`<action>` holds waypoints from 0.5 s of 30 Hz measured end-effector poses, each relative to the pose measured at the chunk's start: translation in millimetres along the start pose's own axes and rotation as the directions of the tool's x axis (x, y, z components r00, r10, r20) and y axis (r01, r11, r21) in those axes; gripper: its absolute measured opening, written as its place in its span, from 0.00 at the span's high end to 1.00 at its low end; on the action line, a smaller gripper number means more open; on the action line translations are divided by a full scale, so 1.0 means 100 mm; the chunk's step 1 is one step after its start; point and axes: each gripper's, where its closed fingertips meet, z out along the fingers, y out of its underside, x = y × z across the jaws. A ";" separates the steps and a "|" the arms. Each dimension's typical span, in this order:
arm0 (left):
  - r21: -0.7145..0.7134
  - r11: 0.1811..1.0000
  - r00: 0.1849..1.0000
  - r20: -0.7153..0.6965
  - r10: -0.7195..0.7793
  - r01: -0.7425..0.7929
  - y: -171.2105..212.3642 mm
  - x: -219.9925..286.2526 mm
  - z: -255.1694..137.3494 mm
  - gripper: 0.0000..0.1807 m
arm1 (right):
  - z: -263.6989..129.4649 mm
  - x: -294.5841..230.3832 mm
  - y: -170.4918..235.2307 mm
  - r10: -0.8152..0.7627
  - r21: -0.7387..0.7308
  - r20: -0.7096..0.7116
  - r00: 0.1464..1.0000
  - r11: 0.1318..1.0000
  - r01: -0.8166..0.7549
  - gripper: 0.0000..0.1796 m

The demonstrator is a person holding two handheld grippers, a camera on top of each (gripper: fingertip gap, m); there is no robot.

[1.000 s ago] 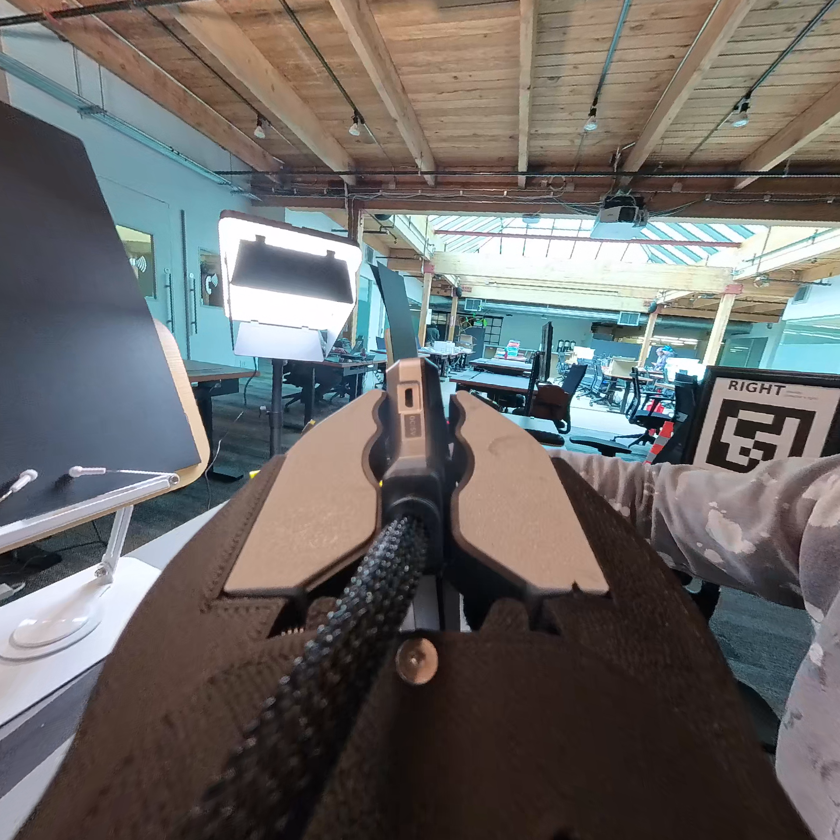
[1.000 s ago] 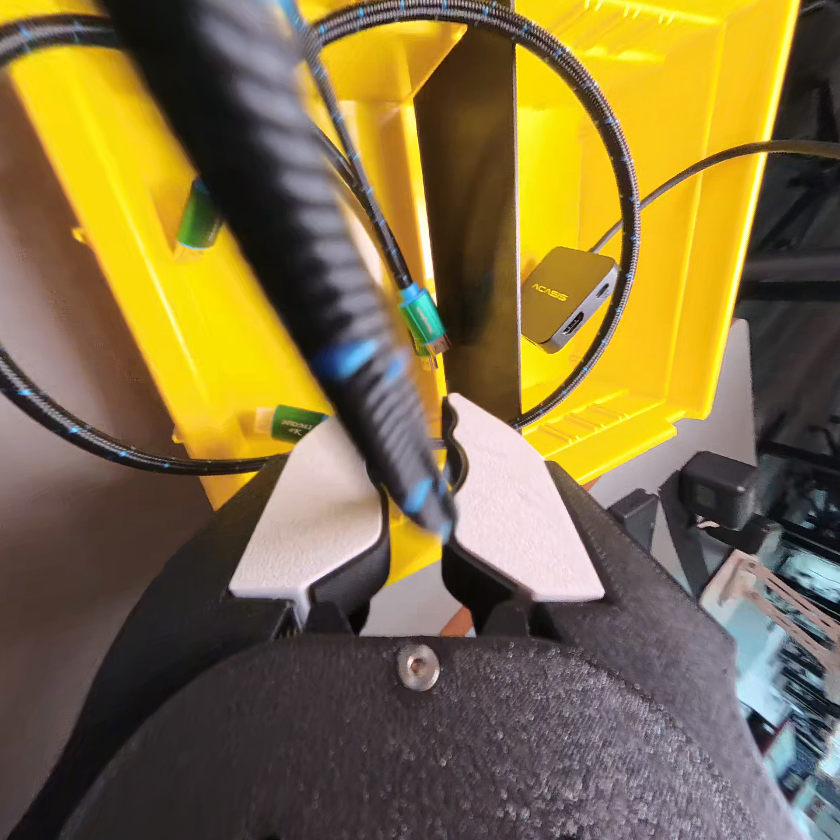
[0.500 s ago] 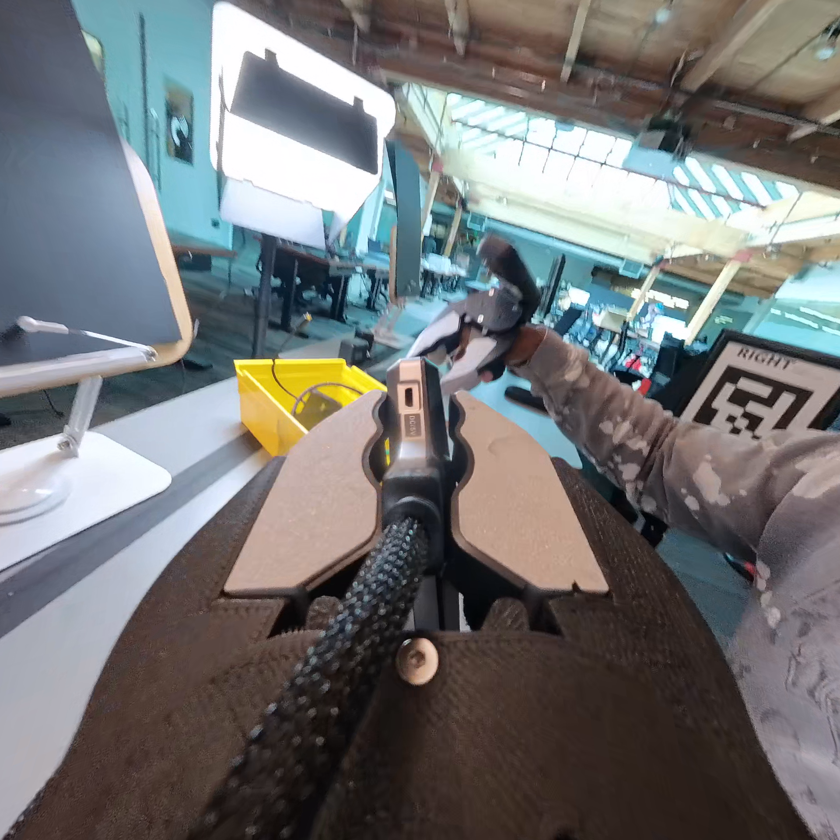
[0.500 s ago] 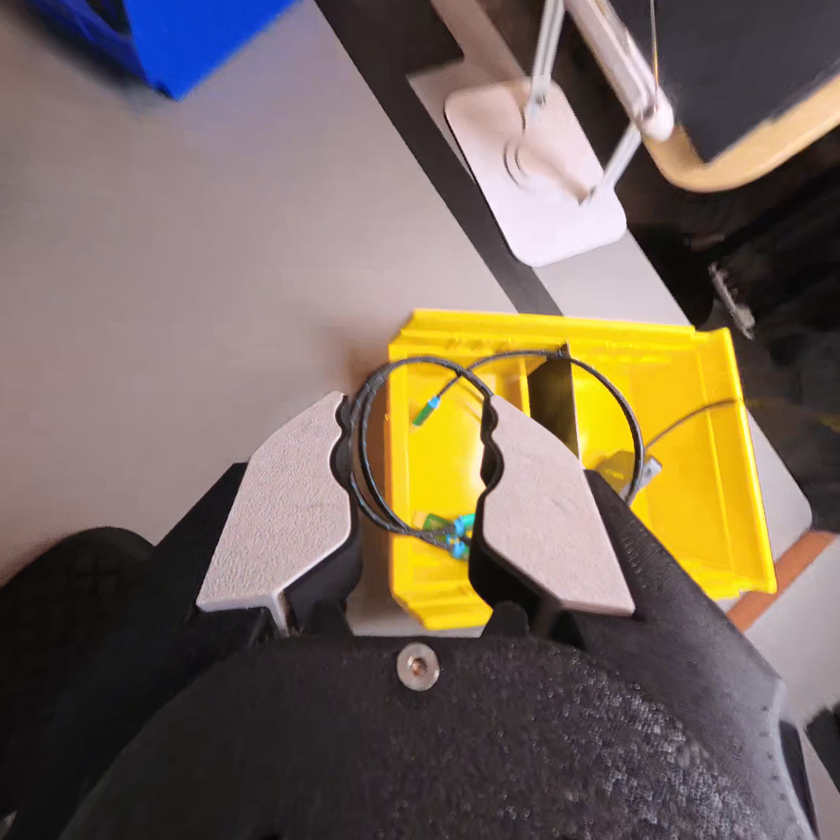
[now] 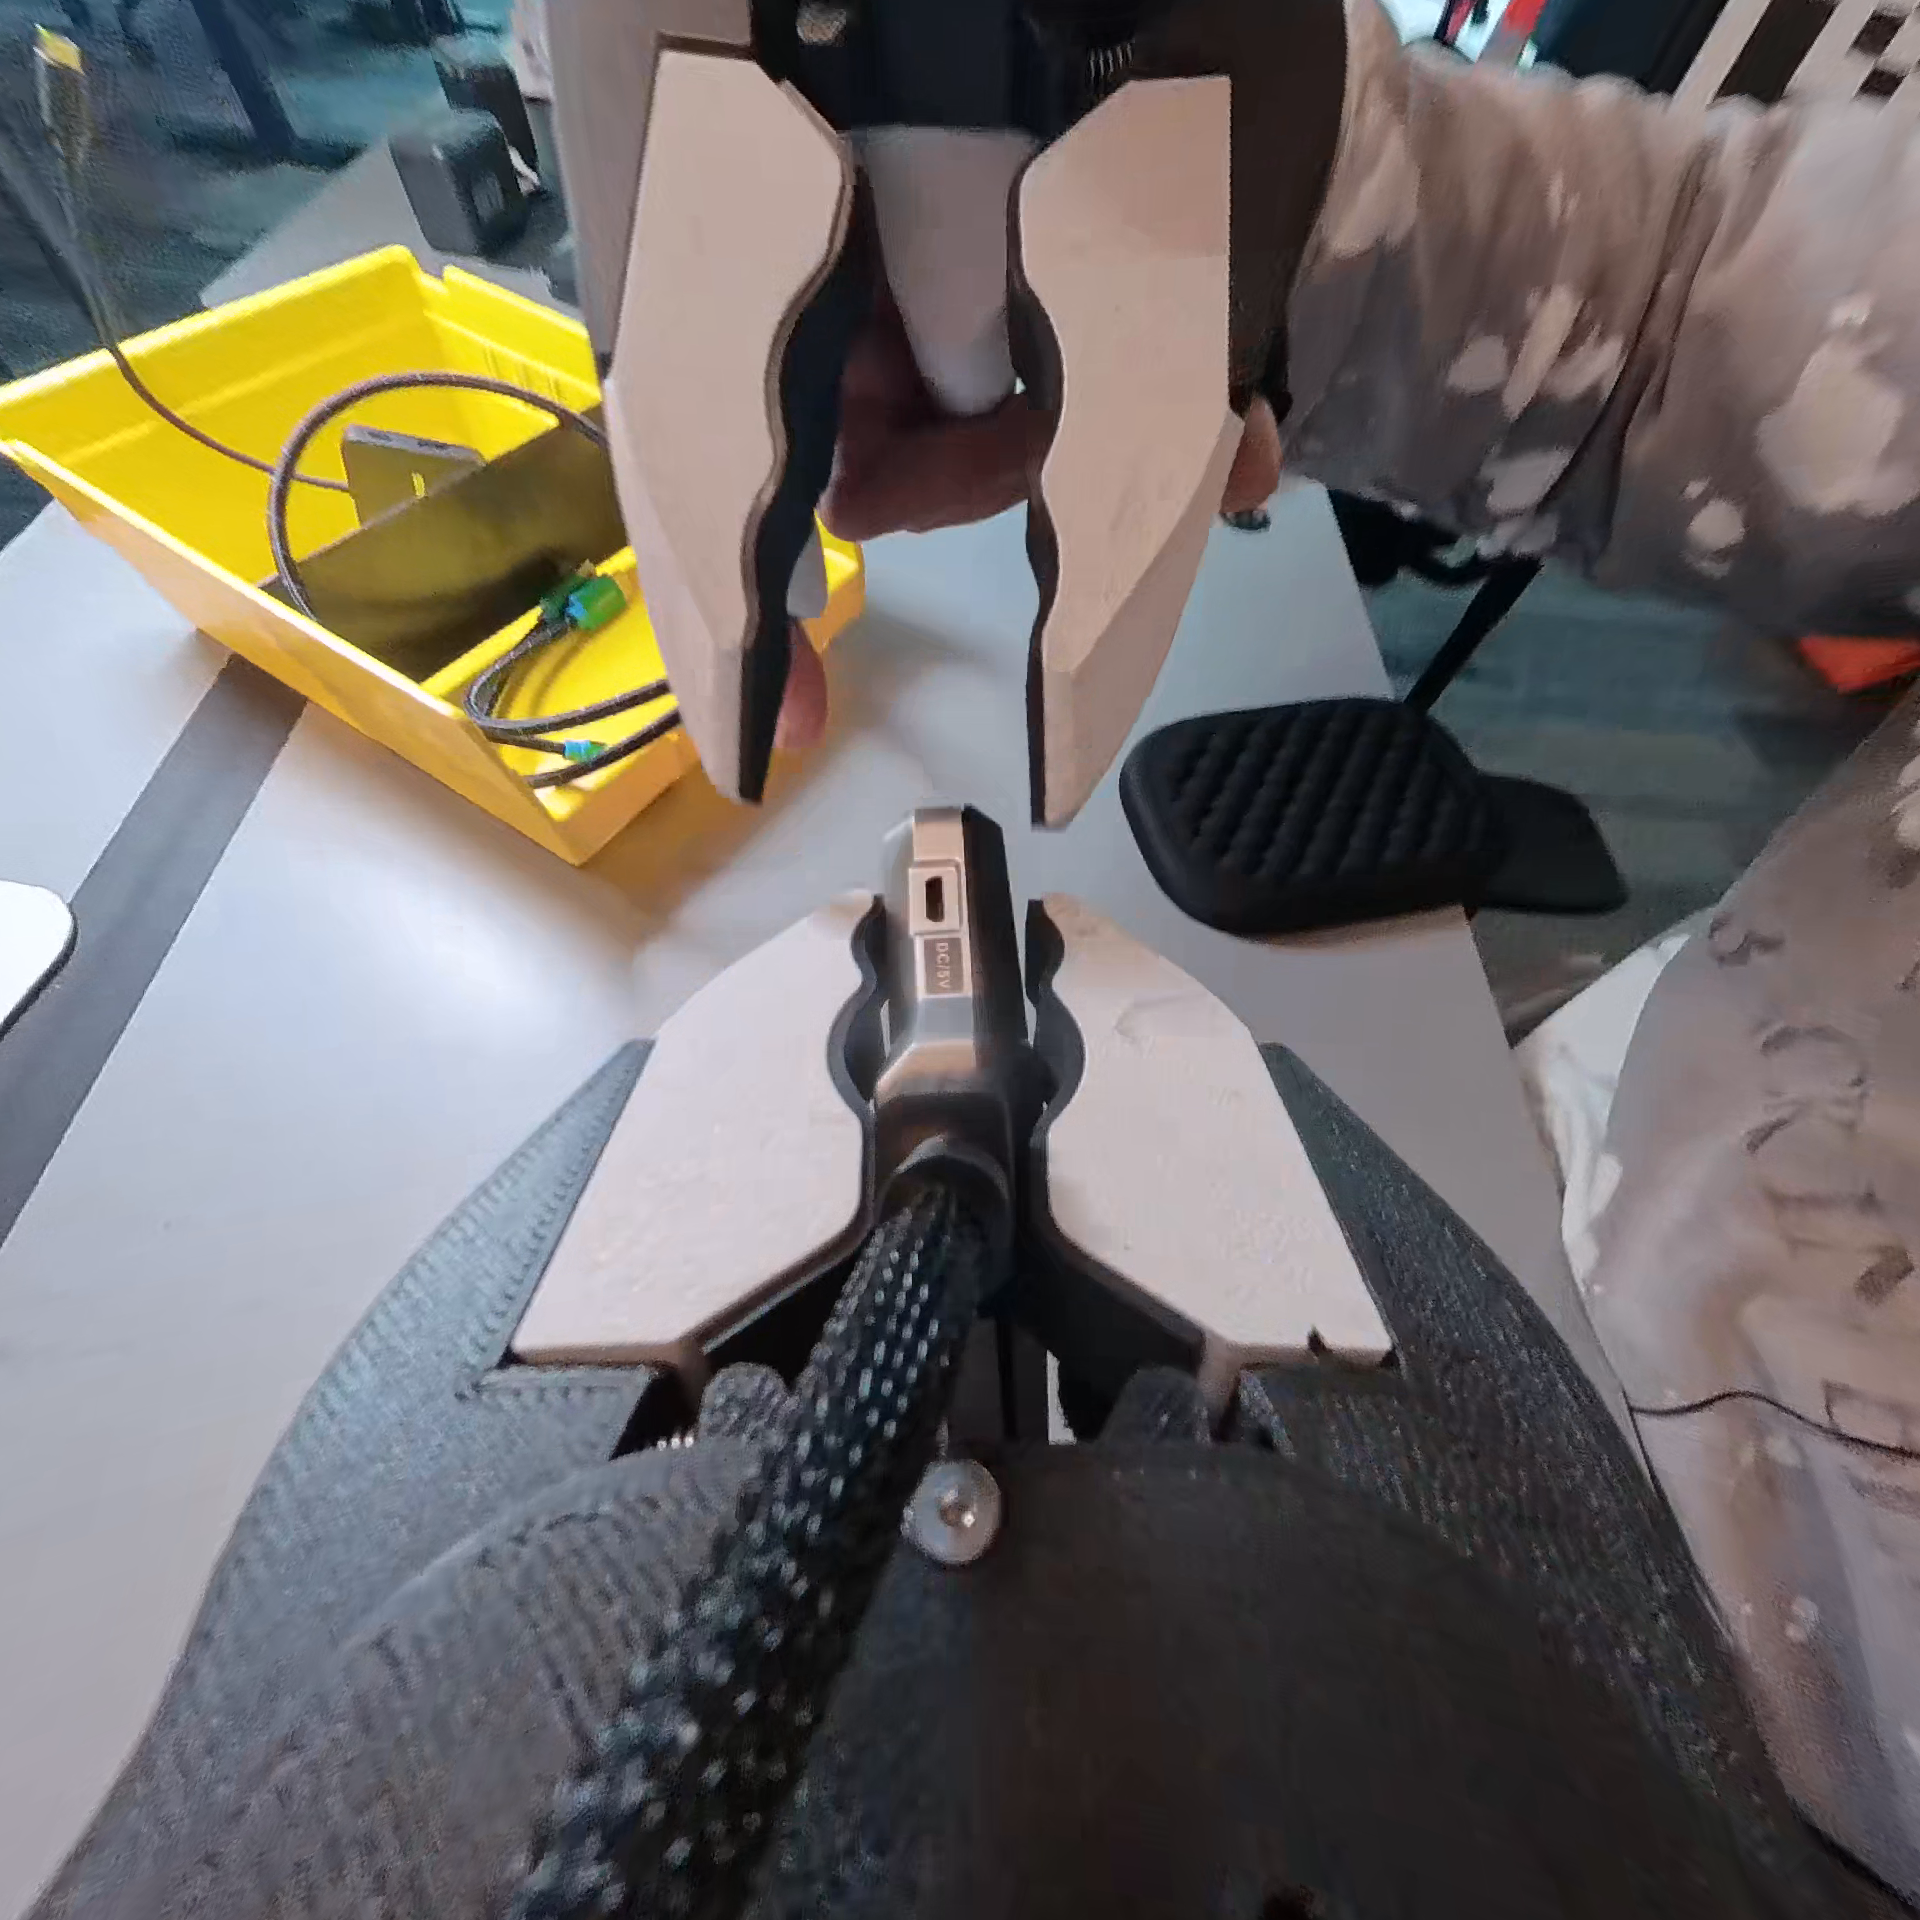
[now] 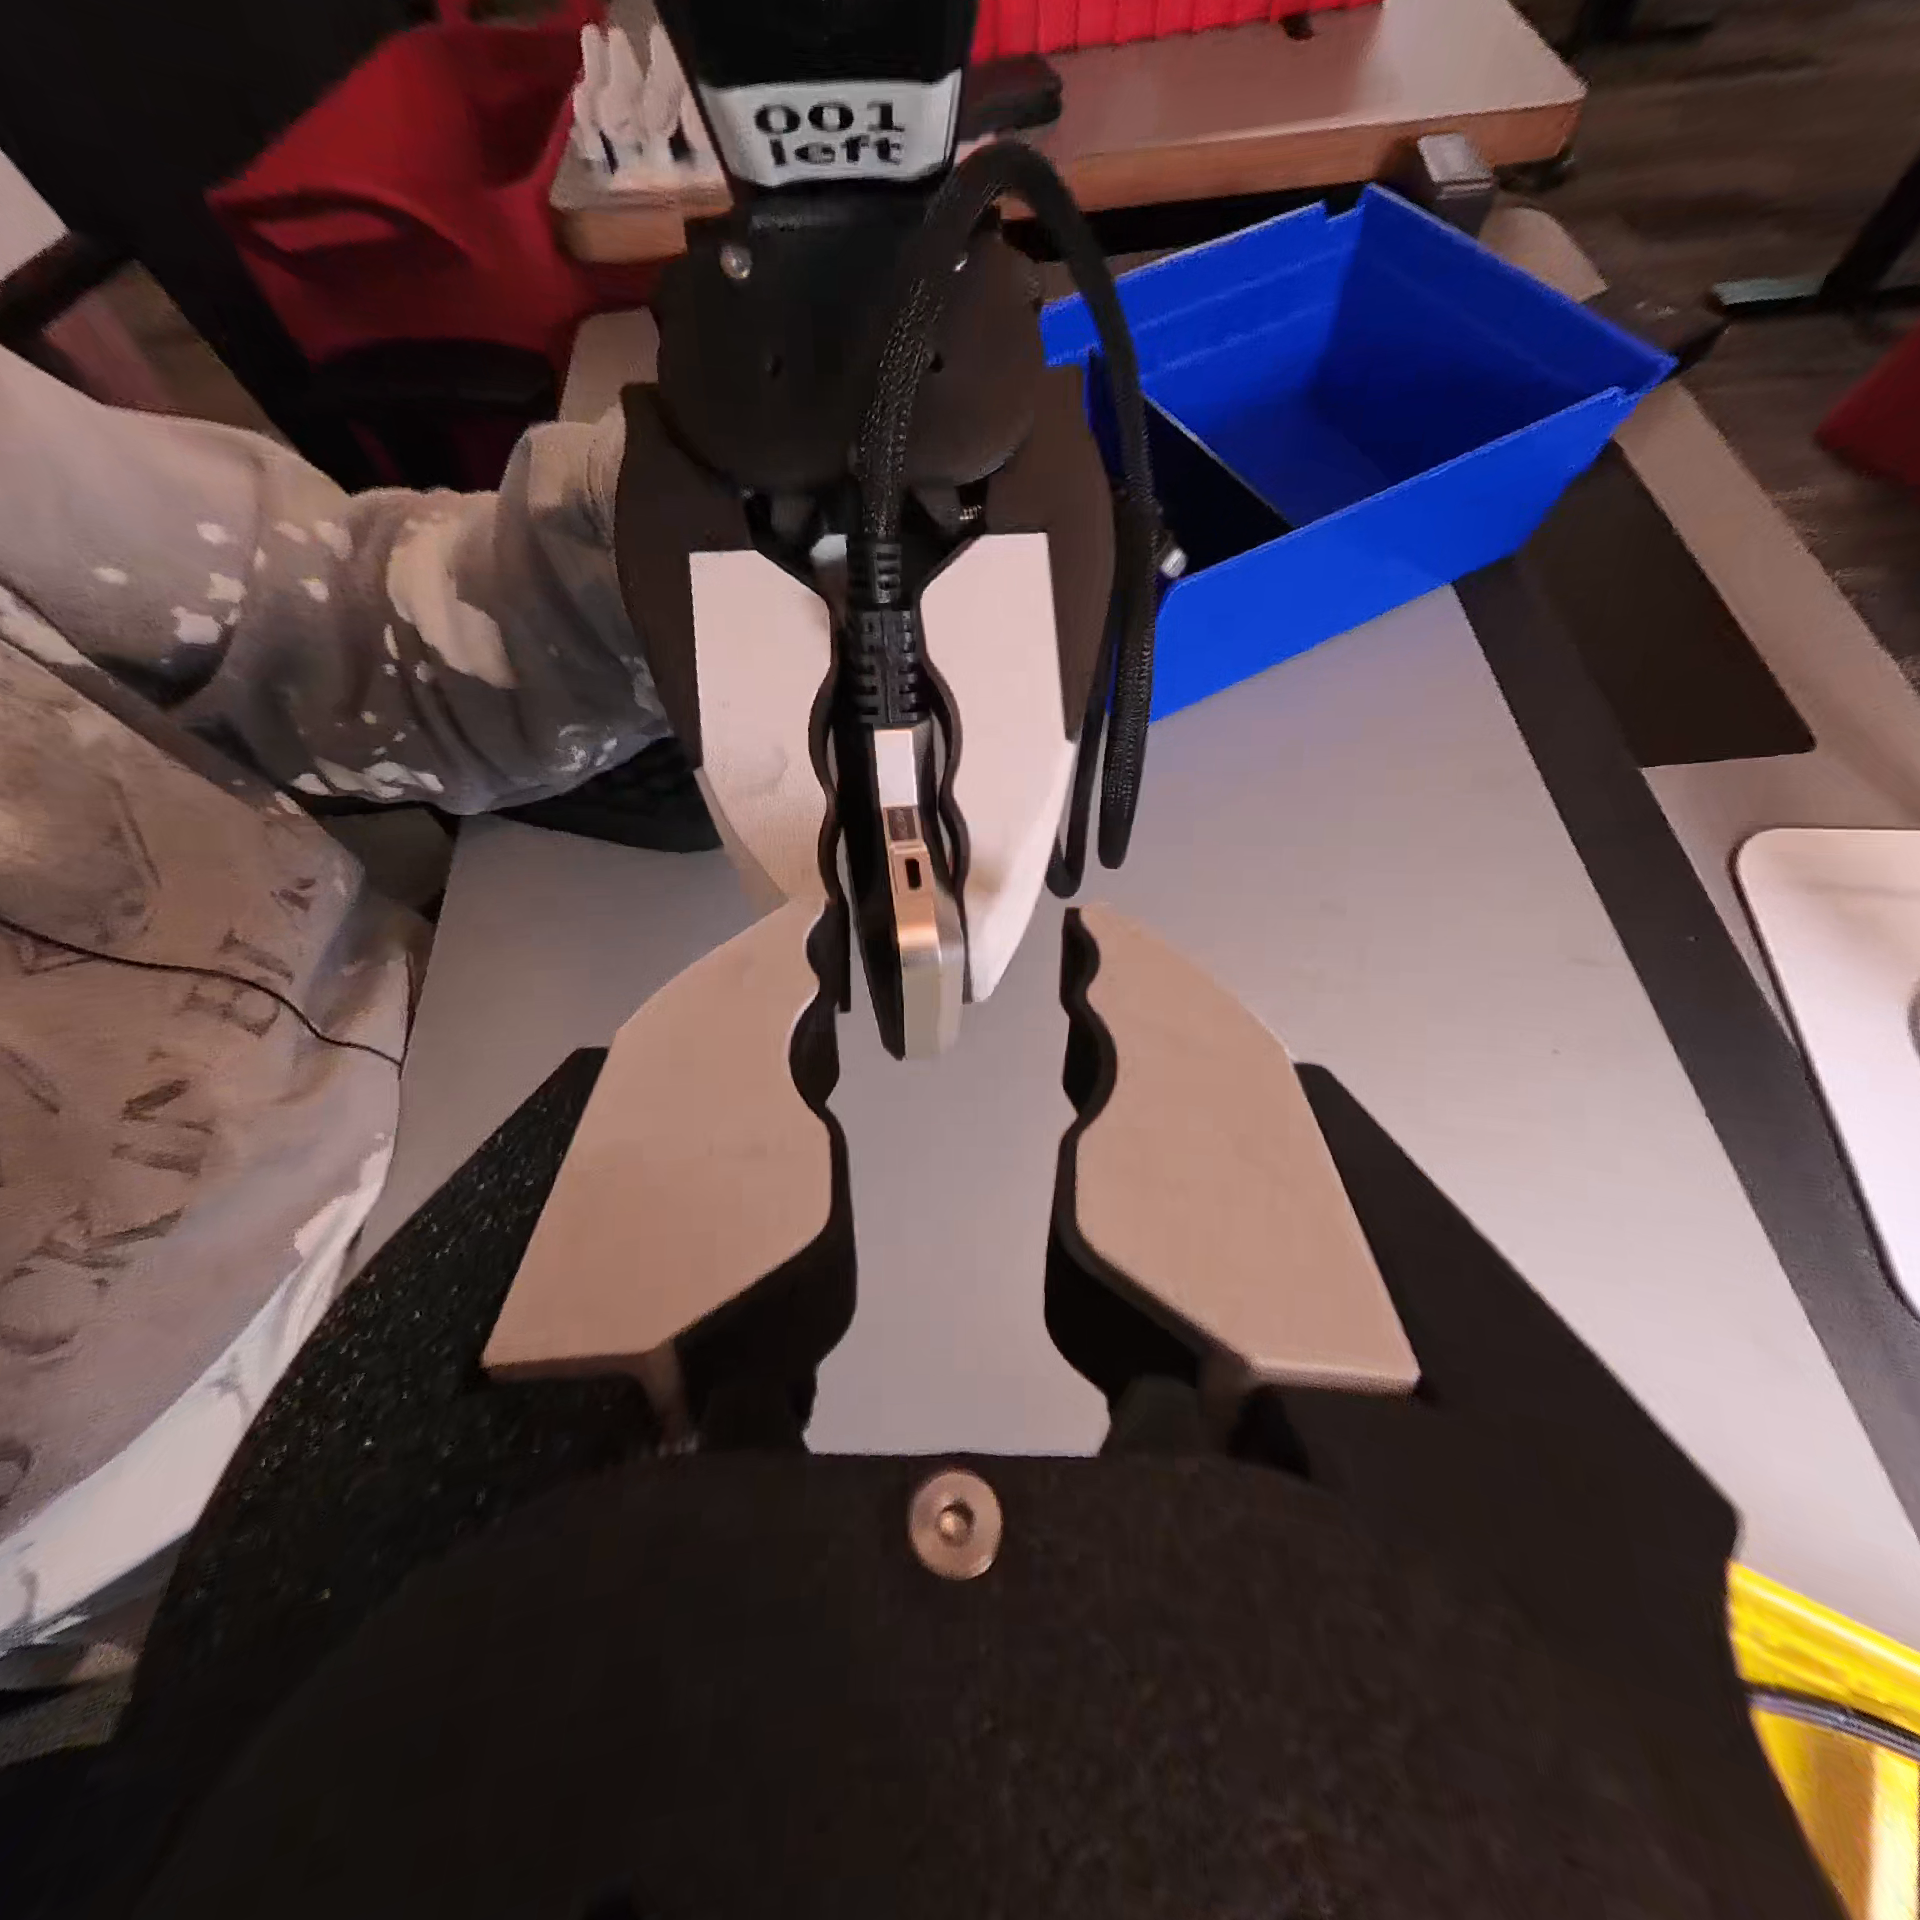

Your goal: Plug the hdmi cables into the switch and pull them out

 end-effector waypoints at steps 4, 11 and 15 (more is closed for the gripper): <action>-0.086 0.996 0.999 0.002 0.036 -0.036 0.10 0.05 0.03 0.86 | 0.17 -0.09 0.01 -0.052 -0.064 -0.004 0.999 0.997 0.052 0.83; -0.147 0.988 0.998 -0.045 0.052 -0.058 0.18 0.16 0.05 0.86 | 0.23 -0.22 -0.05 -0.059 -0.074 0.019 0.998 0.995 0.060 0.85; -0.178 0.981 0.997 -0.044 0.067 -0.074 0.21 0.19 0.09 0.86 | 0.16 -0.27 -0.24 -0.081 -0.011 -0.009 0.997 0.997 0.081 0.86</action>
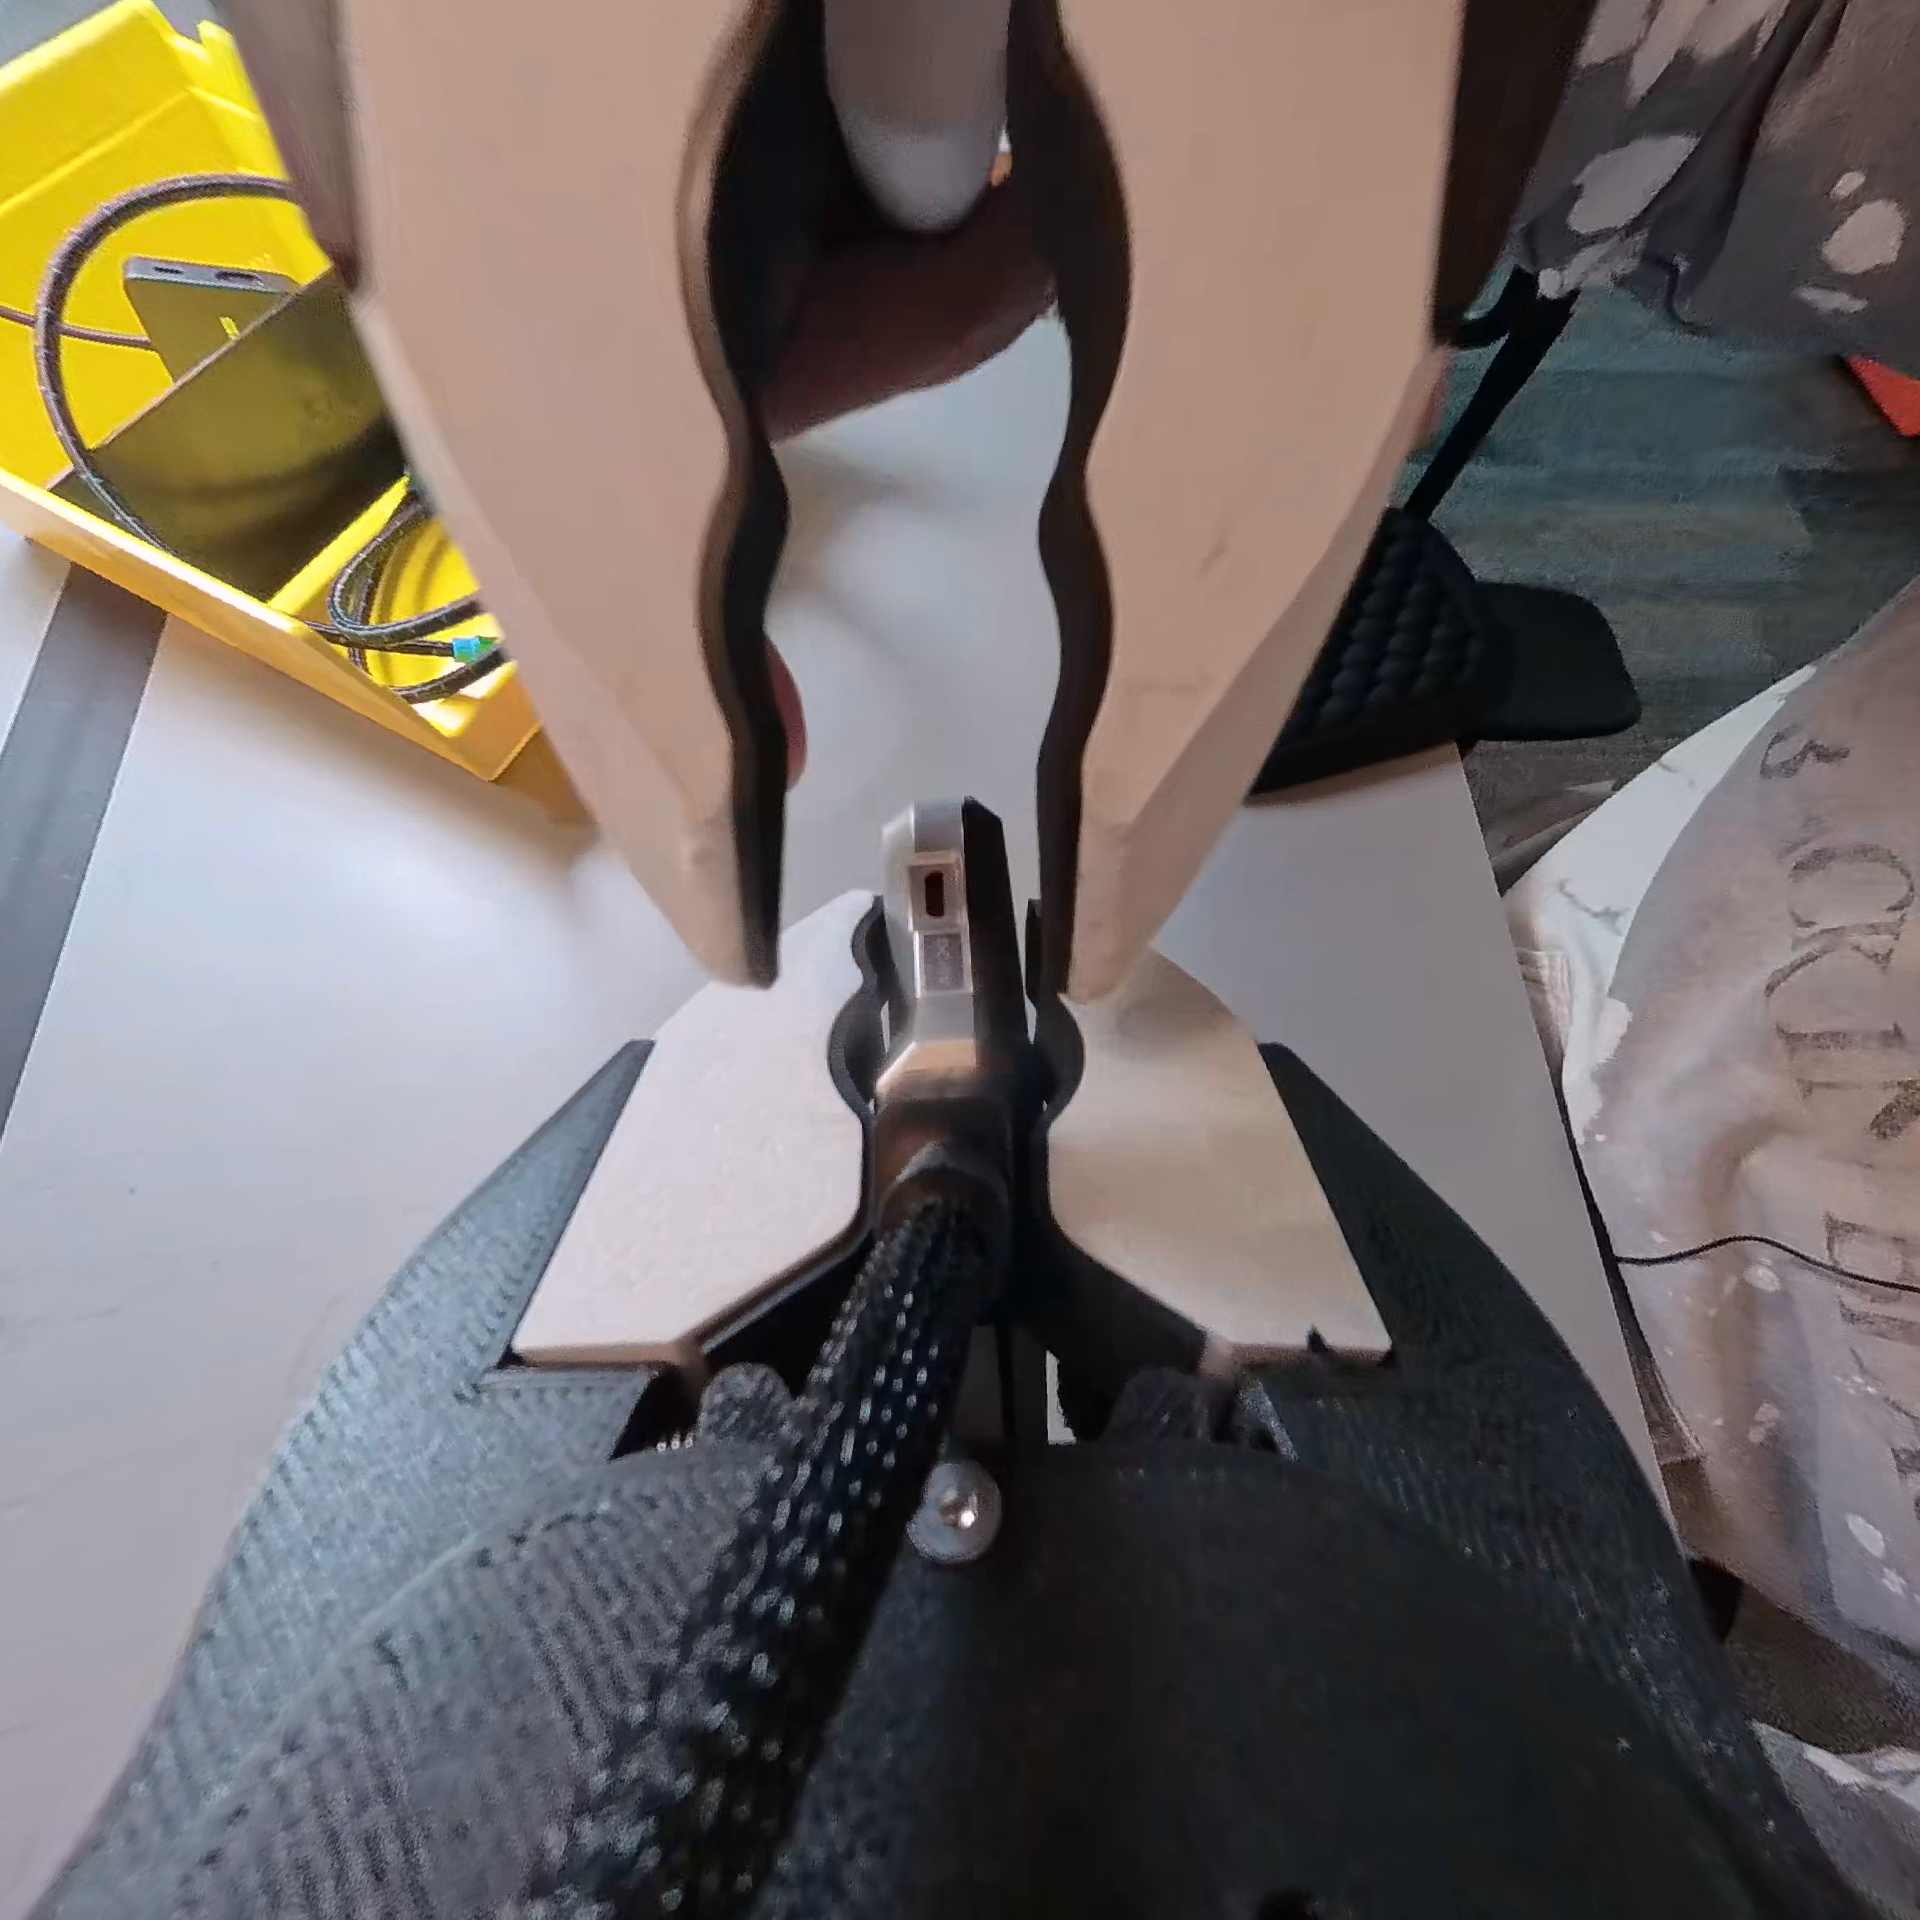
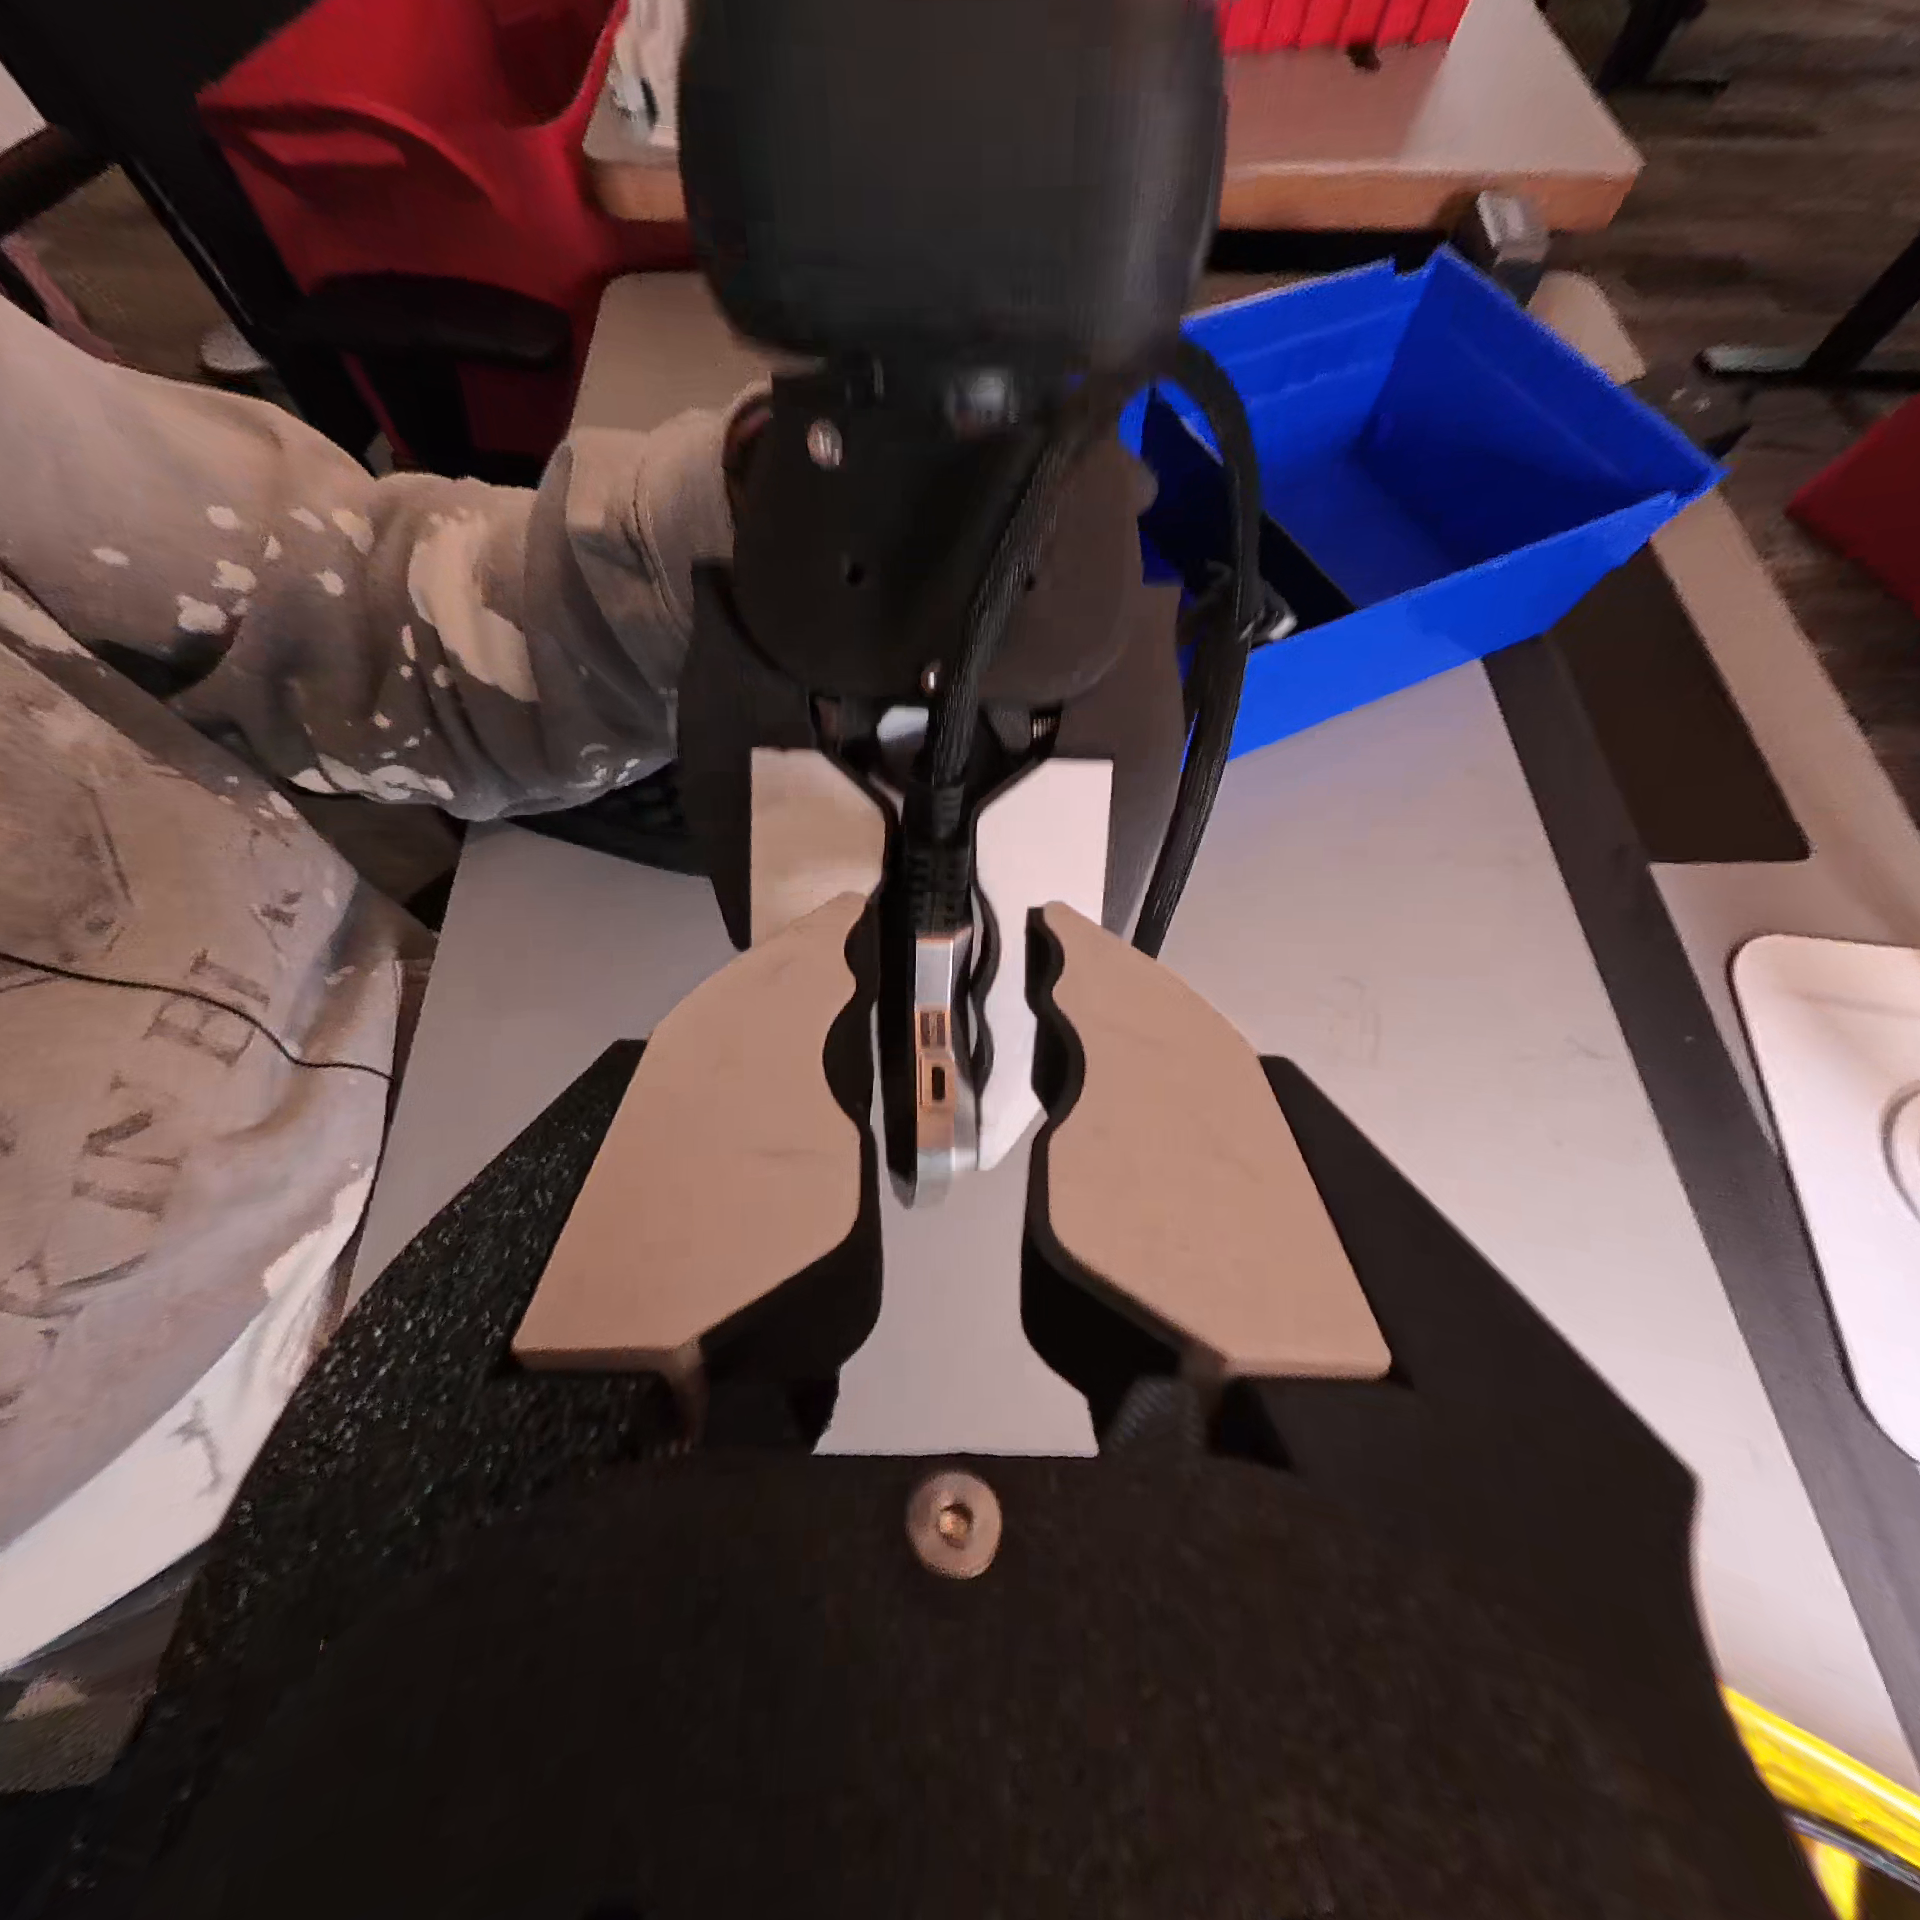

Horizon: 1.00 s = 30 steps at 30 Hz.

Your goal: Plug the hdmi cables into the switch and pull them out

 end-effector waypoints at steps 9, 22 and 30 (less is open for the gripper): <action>-0.069 0.997 0.999 -0.014 0.028 -0.029 0.03 0.11 0.23 0.85 | 0.10 -0.07 -0.02 -0.007 -0.004 -0.003 1.000 1.000 0.007 0.91; 0.130 0.985 0.931 0.360 0.060 -0.114 -0.36 -0.34 -0.03 0.80 | -0.78 0.39 0.10 -0.002 0.015 -0.273 0.962 1.000 0.007 0.97; 0.283 0.938 0.866 0.499 0.035 -0.201 -0.63 -0.43 -0.25 0.80 | -1.34 0.70 0.05 -0.051 -0.097 -0.438 0.898 0.995 0.009 0.96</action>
